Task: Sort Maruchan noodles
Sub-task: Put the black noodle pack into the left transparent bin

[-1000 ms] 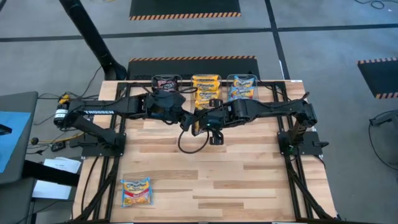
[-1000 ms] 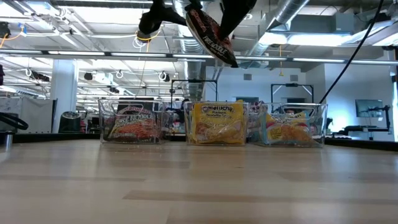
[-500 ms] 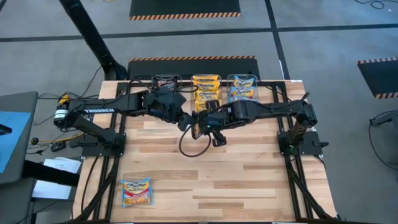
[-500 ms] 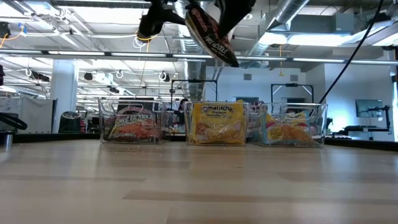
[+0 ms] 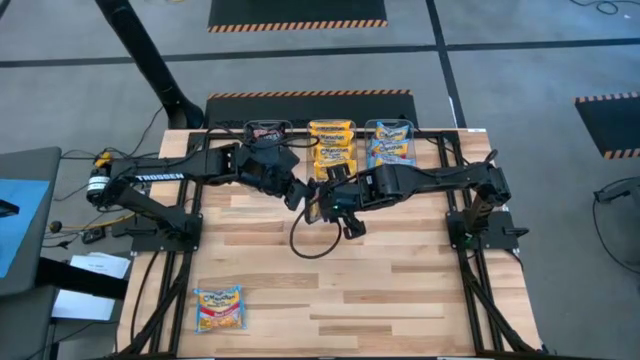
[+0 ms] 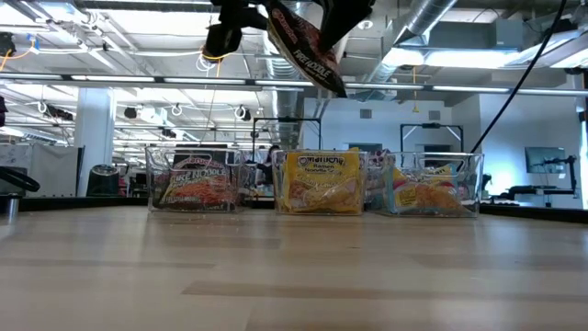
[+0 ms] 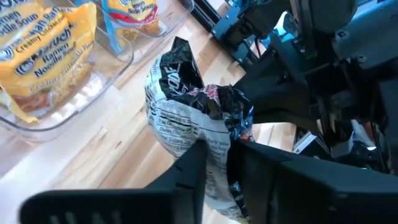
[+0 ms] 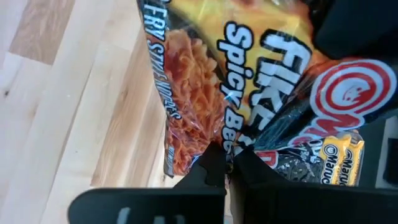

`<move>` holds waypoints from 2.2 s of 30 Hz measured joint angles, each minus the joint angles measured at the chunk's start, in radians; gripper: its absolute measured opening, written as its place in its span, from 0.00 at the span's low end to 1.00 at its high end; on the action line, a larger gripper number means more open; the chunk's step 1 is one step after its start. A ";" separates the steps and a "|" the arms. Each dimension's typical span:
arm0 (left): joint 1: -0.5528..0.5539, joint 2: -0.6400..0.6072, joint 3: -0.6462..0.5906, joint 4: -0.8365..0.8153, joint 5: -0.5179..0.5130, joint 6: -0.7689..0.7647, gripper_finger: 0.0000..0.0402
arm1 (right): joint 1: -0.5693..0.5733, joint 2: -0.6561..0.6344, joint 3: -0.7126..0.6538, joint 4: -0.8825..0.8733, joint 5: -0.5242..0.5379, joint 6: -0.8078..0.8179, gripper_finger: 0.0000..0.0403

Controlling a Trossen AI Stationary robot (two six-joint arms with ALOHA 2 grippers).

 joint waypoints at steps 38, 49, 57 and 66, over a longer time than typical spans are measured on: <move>-0.020 -0.002 0.000 -0.191 -0.208 0.399 0.00 | -0.038 0.000 0.001 -0.134 0.156 0.070 0.38; 0.042 -0.153 0.000 -0.279 -0.258 0.501 0.00 | -0.083 0.000 0.001 -0.148 0.155 0.071 0.37; 0.158 -0.292 -0.027 -0.298 -0.282 0.588 0.00 | -0.119 0.000 0.001 -0.143 0.154 0.064 0.37; 0.307 -0.442 -0.358 -0.001 -0.193 0.579 0.00 | -0.169 0.000 0.001 -0.125 0.154 0.061 0.37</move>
